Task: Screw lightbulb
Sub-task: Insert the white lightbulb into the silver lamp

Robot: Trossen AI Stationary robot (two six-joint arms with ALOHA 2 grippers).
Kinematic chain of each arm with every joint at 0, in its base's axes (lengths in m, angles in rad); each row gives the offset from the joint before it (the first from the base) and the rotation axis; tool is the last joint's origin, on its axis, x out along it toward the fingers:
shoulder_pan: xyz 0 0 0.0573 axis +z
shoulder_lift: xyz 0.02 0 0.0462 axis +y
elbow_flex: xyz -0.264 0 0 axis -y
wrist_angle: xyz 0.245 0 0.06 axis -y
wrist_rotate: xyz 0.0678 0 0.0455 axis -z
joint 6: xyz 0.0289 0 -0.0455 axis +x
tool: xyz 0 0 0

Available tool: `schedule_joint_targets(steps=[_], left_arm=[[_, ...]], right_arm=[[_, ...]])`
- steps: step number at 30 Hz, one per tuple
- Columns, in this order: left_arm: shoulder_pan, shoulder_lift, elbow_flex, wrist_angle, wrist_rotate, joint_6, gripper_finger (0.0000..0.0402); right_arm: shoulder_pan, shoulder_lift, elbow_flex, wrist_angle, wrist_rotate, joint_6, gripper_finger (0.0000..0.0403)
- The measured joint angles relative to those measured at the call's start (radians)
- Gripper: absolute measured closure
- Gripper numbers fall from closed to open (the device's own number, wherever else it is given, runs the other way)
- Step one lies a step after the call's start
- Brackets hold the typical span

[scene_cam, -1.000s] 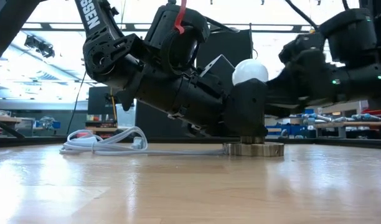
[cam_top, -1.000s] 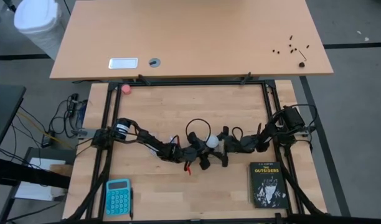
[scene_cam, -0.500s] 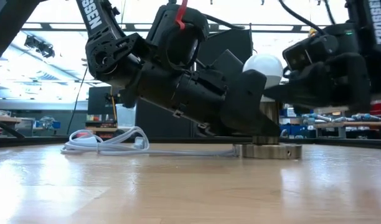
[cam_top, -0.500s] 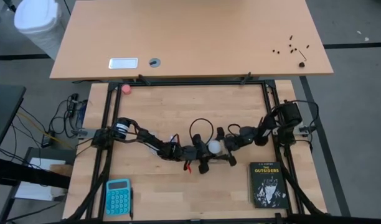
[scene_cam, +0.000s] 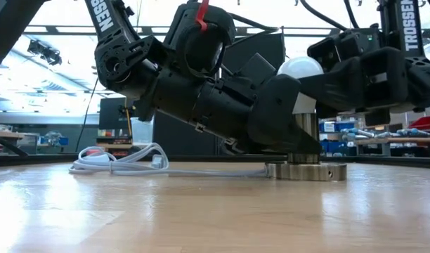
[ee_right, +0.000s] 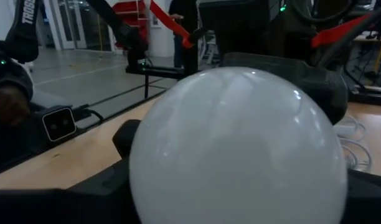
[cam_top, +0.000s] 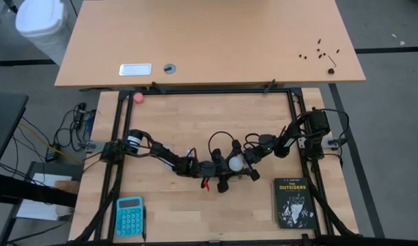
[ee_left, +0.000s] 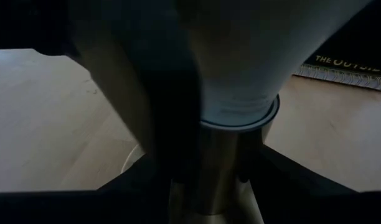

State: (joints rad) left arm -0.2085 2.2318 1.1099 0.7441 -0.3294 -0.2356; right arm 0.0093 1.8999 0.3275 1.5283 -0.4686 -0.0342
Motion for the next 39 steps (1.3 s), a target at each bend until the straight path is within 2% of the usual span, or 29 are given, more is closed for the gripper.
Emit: schedule_joint_targets(steps=[8,17,23,26,30,33,39], left_arm=[[0.0,0.0,0.0,0.0,-0.002,-0.006,0.0217],[0.0,0.0,0.0,0.001,-0.004,-0.018,0.0217],[-0.001,0.0,-0.001,0.0,-0.048,-0.034,0.0217],[-0.003,0.0,-0.002,-0.003,-0.083,-0.033,0.0217],[-0.007,0.001,-0.002,-0.008,-0.146,-0.033,0.0217],[-0.007,0.002,-0.001,-0.01,-0.187,-0.034,0.0217],[-0.001,0.003,-0.002,-0.011,-0.261,-0.039,0.0217]], right_arm=[[0.0,0.002,-0.001,-0.032,0.004,0.004,0.0197],[0.002,0.002,-0.002,-0.041,0.035,0.034,0.0211],[0.029,0.002,-0.002,-0.045,0.128,0.07,0.0216],[0.062,0.002,-0.002,-0.059,0.224,0.076,0.0217],[0.124,0.0,-0.001,-0.074,0.404,0.077,0.0217],[0.179,0.0,0.0,-0.083,0.585,0.082,0.0217],[0.274,-0.003,0.035,-0.167,1.019,0.122,0.0217]])
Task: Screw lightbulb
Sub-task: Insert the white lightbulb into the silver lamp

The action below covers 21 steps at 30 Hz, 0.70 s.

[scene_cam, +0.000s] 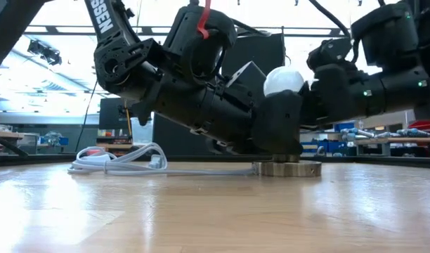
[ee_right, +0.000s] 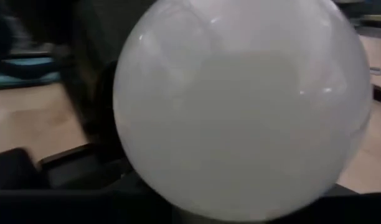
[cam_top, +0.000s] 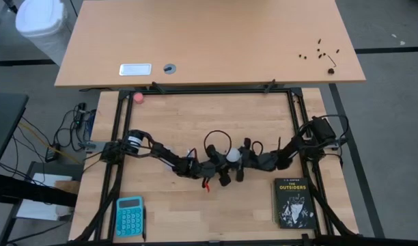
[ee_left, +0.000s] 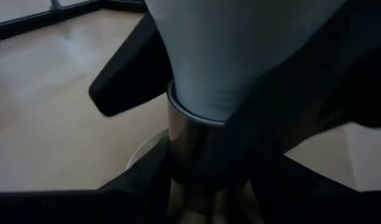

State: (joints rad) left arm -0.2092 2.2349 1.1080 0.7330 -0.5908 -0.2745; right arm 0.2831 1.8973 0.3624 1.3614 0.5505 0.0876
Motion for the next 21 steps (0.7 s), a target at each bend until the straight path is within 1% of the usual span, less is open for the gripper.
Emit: schedule_joint_targets(steps=[1,3,7,9,14,17,21], left_arm=[[0.0,0.0,0.0,-0.001,-0.006,0.0,0.0217],[-0.001,0.0,0.0,0.0,-0.019,0.0,0.0217],[-0.002,-0.001,-0.001,-0.004,-0.021,0.001,0.0217],[-0.003,-0.002,-0.001,-0.005,-0.017,0.003,0.0217],[-0.008,-0.002,0.0,-0.005,-0.006,0.005,0.0217],[-0.01,-0.002,0.0,-0.005,-0.001,0.008,0.0217],[-0.009,-0.002,0.001,-0.006,0.005,0.01,0.0217]], right_arm=[[0.009,0.0,0.014,-0.026,0.047,0.01,0.0217],[0.021,0.0,0.042,-0.07,0.092,0.019,0.0217],[0.031,0.0,0.086,-0.135,0.113,0.011,0.0218],[0.033,0.0,0.088,-0.139,0.11,0.001,0.0218],[0.033,0.0,0.064,-0.097,0.047,0.016,0.0202],[0.02,0.0,0.045,-0.057,-0.032,0.03,0.0177],[0.002,-0.017,0.003,-0.022,-0.134,0.042,0.0133]])
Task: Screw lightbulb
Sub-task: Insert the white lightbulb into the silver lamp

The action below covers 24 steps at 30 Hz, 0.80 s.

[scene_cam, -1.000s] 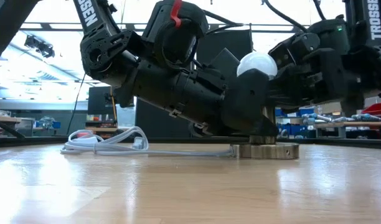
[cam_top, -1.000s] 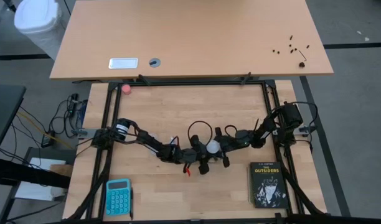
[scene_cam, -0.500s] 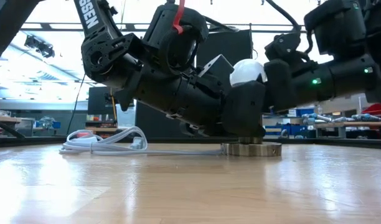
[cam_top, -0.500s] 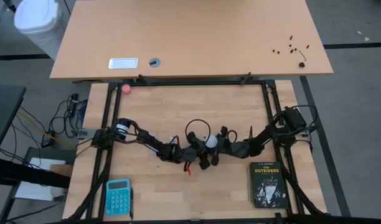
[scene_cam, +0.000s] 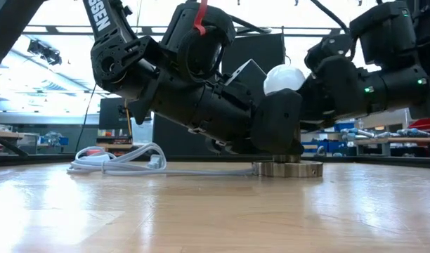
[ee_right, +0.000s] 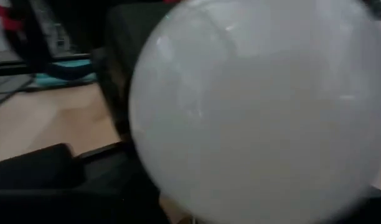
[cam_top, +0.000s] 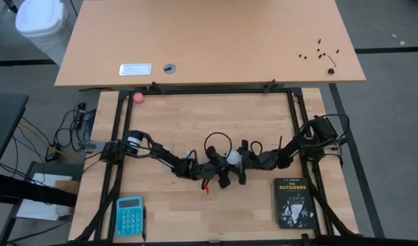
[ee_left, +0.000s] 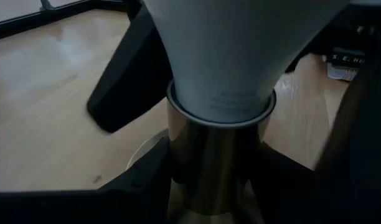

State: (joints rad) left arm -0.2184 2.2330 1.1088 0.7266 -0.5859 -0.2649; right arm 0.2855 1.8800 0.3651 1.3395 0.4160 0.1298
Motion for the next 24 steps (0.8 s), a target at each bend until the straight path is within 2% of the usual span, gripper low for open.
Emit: schedule_joint_targets(steps=[4,7,12,24], left_arm=[[-0.001,0.0,0.0,-0.003,0.007,0.0,0.0217],[0.0,0.0,0.002,-0.001,0.058,0.003,0.0217],[0.0,-0.002,0.001,-0.004,0.129,0.009,0.0217],[0.003,-0.002,0.001,-0.001,0.218,0.026,0.0217]], right_arm=[[-0.019,-0.035,-0.055,0.044,-0.116,-0.035,0.0094],[-0.037,-0.06,-0.094,0.057,-0.229,-0.108,0.0079],[-0.11,-0.077,-0.113,0.055,-0.465,-0.144,0.0079],[-0.218,-0.071,-0.044,0.044,-0.792,-0.152,0.0086]])
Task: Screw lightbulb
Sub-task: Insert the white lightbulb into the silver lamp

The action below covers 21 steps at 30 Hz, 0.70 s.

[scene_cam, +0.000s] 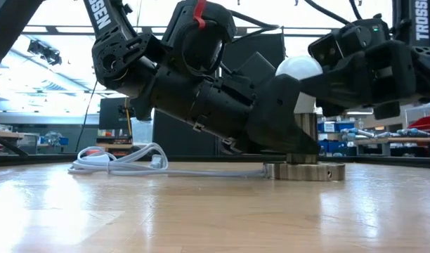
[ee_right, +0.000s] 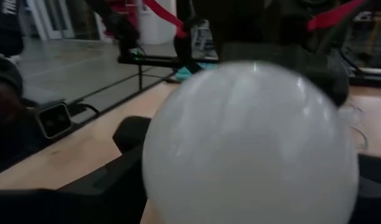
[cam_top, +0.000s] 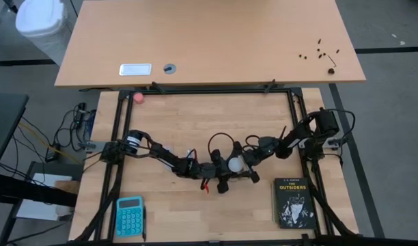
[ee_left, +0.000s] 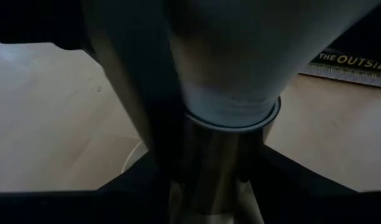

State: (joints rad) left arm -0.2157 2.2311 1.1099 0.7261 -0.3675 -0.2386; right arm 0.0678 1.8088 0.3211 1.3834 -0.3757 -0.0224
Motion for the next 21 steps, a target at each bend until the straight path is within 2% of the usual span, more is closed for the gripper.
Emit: schedule_joint_targets(steps=[3,7,16,21], left_arm=[[0.0,0.0,0.0,0.0,0.004,0.001,0.0217],[0.0,0.0,0.0,0.0,0.006,0.001,0.0217],[0.0,0.0,0.0,0.0,0.005,0.0,0.0217],[-0.001,0.0,0.0,0.001,0.006,-0.001,0.0217]], right_arm=[[-0.011,0.0,0.019,-0.013,-0.041,-0.009,0.0093],[-0.012,0.0,0.025,-0.031,-0.039,-0.041,0.0102],[-0.012,0.002,0.023,-0.044,-0.015,-0.035,0.0174],[-0.008,0.003,0.022,-0.058,0.013,-0.032,0.0186]])
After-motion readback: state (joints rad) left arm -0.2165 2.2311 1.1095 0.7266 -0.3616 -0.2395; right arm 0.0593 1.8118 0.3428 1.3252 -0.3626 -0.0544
